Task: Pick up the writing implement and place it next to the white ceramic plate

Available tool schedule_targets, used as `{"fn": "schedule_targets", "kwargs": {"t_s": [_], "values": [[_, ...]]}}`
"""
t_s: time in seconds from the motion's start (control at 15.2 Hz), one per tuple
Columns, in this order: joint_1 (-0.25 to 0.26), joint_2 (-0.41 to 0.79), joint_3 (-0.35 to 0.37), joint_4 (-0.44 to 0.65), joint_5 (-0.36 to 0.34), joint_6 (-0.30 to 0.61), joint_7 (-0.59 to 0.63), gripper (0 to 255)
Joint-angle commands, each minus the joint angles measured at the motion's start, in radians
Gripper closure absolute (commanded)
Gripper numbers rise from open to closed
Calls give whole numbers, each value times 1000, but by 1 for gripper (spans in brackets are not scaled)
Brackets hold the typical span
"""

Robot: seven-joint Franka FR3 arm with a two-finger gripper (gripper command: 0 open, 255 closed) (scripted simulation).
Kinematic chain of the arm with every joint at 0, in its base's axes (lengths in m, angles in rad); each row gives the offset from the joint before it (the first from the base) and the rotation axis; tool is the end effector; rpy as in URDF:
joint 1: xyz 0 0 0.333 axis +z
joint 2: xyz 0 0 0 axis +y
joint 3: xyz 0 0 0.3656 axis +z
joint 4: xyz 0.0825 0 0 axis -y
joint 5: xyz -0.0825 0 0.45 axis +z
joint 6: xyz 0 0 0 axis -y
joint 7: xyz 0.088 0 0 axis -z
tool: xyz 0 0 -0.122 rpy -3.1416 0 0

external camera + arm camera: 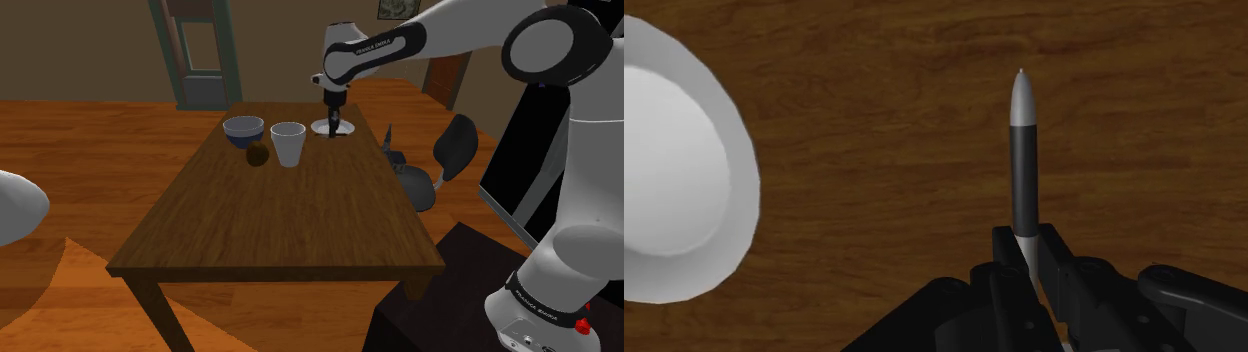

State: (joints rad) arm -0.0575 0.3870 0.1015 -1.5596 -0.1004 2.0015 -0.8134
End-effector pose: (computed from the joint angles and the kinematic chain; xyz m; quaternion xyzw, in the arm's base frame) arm 0.7577 0.0163 0.4364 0.9023 0.4293 0.0163 0.0359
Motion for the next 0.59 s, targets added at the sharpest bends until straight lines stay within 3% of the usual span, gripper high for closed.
{"fn": "schedule_targets", "kwargs": {"t_s": [0.0, 0.53], "values": [[-26, 38, -12, 57, 5, -16, -43, 255], [-119, 248, -45, 391, 21, -132, -187, 255]]}}
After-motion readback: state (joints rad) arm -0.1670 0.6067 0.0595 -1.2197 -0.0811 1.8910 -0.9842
